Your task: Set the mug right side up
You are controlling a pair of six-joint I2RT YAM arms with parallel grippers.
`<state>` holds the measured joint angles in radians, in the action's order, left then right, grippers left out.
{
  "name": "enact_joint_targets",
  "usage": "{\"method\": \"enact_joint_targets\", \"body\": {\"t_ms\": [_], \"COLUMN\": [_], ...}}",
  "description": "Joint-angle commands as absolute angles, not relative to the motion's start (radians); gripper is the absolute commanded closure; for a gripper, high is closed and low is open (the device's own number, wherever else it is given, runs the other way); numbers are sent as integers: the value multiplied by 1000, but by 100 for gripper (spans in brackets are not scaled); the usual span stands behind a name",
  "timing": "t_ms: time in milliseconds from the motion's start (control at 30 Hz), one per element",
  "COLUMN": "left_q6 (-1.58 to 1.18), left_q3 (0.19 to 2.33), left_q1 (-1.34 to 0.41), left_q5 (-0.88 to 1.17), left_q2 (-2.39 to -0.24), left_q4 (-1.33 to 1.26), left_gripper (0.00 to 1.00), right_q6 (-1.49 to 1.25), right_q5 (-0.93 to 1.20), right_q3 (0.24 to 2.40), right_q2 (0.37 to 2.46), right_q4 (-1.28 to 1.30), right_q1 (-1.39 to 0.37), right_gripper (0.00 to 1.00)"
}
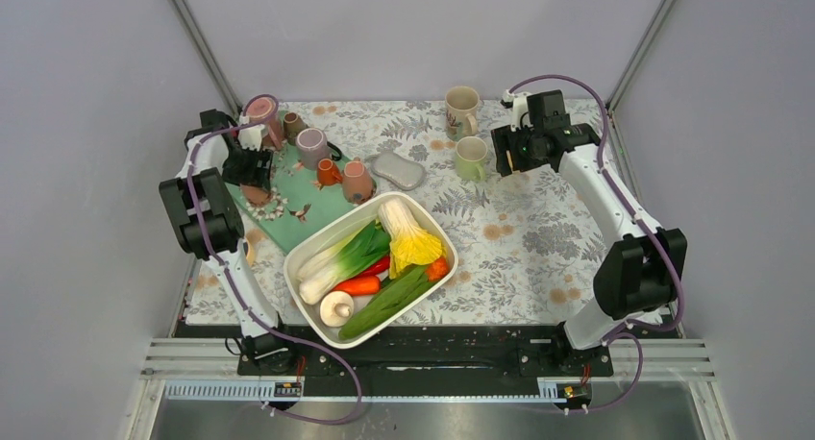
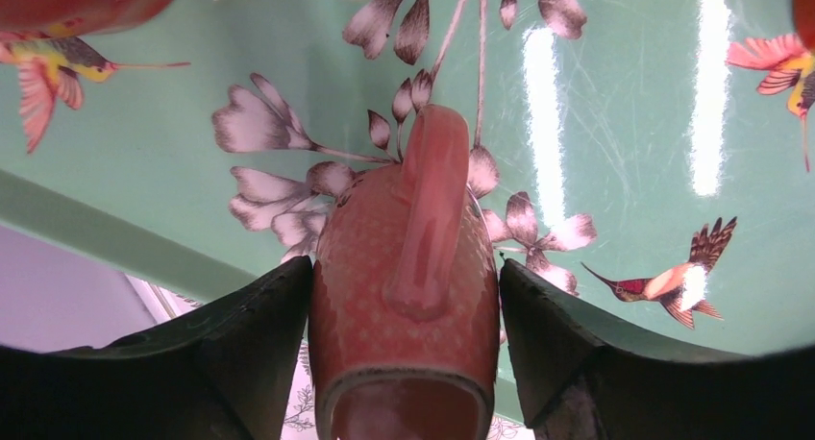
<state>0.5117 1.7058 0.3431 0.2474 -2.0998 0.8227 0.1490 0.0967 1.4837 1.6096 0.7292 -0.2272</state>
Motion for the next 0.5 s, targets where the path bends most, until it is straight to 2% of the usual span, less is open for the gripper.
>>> {"method": "enact_joint_targets", "body": {"t_ms": [0,67,200,233,467], "left_q6": [496,493,482,473,360], "left_q3": [1726,1721,1709,1707,1687], "left_q1": [341,340,340,340,339], "left_q5": [259,266,316,329,511], "left_q2": [-2108,-2100,-2065,-2054,-1939], "left_q4": [833,834,839,842,862], "left_gripper": [30,48,94,100,100], "right_q6": [150,147,135,132,77], "right_q5": [129,139,143,144,201], "right_q3": [1479,1480,1486,1486,1489], "right_q2": [1544,1538,1524,1519,1468], "right_q4": [711,711,712,712,661], "right_q1": [-238,-239,-248,-254,-415], "right_gripper": [27,27,26,26,26]}}
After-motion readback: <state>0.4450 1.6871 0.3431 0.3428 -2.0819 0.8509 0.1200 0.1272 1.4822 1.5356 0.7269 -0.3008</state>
